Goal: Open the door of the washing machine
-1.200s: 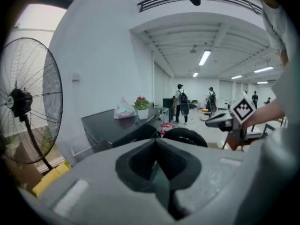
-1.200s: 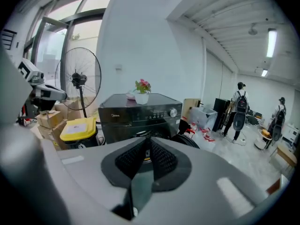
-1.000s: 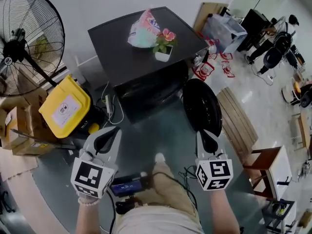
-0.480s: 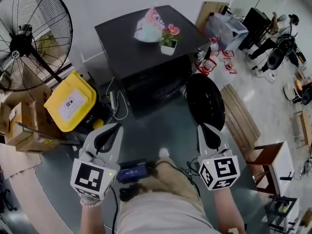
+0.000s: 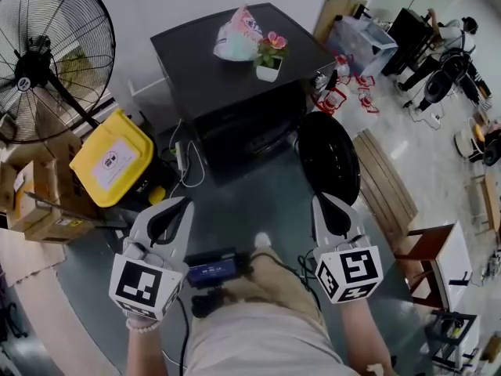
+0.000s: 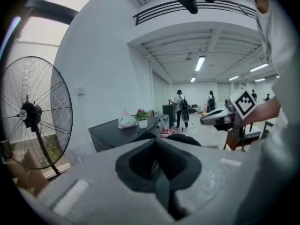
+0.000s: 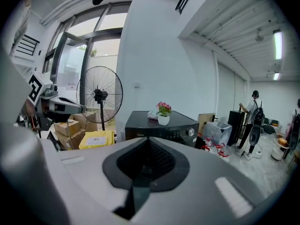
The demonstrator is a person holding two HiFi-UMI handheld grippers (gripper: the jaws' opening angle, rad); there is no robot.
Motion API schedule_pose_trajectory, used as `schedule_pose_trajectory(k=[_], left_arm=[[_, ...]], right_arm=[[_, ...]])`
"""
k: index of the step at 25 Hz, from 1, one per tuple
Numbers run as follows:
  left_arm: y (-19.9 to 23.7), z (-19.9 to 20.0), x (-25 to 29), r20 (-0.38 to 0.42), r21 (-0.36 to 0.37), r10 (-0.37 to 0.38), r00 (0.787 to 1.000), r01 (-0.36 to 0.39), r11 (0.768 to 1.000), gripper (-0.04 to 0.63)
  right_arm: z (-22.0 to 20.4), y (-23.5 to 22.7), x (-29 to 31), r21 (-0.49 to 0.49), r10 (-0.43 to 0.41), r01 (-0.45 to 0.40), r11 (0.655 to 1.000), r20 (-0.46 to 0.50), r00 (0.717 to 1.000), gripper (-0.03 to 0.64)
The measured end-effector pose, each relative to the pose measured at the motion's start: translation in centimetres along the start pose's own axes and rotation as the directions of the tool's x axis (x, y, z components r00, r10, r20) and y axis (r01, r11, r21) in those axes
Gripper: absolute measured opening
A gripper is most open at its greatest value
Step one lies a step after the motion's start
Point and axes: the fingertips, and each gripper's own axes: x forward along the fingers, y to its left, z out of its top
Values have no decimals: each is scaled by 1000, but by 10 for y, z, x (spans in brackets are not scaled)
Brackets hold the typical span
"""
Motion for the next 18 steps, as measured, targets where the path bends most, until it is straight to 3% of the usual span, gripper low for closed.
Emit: schedule_pose_trajectory(k=[18], left_arm=[[8, -5, -8, 0, -23, 38, 999, -38, 999, -5]], right_arm=[[-1, 6, -1, -10, 21, -21, 1000, -3, 1000, 5]])
